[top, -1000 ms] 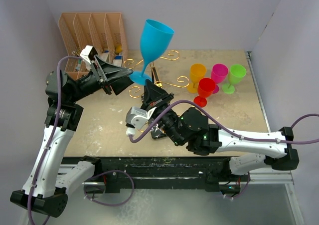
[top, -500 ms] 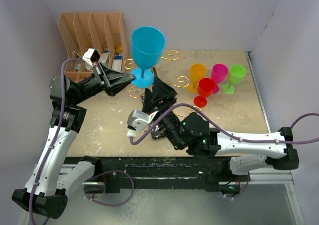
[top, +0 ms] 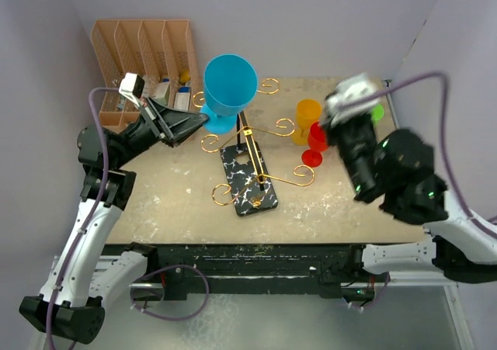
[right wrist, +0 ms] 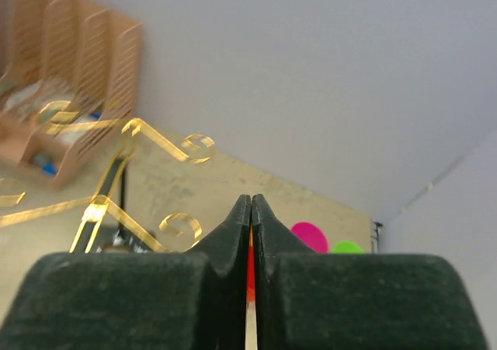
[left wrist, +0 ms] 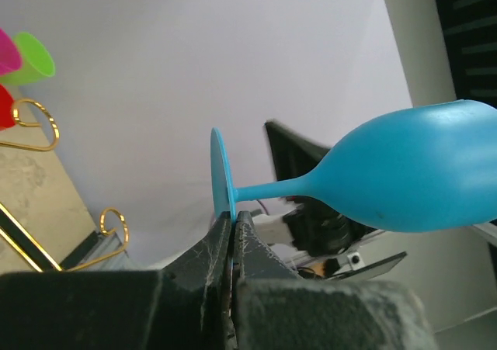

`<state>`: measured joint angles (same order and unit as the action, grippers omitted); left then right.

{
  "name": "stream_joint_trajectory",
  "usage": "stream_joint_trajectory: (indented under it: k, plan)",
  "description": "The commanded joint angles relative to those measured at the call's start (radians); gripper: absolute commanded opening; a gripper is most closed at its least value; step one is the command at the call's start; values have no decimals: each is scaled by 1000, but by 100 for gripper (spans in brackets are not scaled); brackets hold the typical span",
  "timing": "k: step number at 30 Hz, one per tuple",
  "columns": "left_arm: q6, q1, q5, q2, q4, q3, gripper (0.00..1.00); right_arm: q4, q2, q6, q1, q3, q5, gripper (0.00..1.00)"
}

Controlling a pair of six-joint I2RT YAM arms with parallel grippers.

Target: Take the wine glass off the wine glass rack

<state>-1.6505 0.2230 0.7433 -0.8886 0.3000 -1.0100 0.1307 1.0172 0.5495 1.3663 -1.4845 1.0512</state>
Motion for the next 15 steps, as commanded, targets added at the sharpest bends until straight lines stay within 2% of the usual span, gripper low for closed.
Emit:
stream_joint_trajectory:
  k: [1,3,6,7,8,9,10,12,15]
  plan:
    - [312,-1,-53,47,-168,-82,0,513,124,-473,-280,-377,-172,0]
    - [427,0,-69,54,-284,-129,0,665,231,-556,-372,-564,-281,0]
    - [616,0,-126,55,-518,-233,0,849,404,-668,-475,-855,-556,0]
    - [665,0,-151,56,-584,-259,0,852,425,-695,-490,-903,-648,12]
    - [706,0,-174,56,-645,-292,0,845,436,-720,-499,-940,-749,31]
    - [748,-1,-197,55,-689,-319,0,826,434,-736,-504,-958,-820,42]
    - [780,-1,-208,53,-729,-342,0,791,421,-749,-504,-954,-891,49]
    - [845,0,-218,41,-785,-387,0,709,378,-786,-505,-904,-1033,55]
    - [895,0,-217,18,-837,-438,0,686,372,-820,-504,-908,-1201,56]
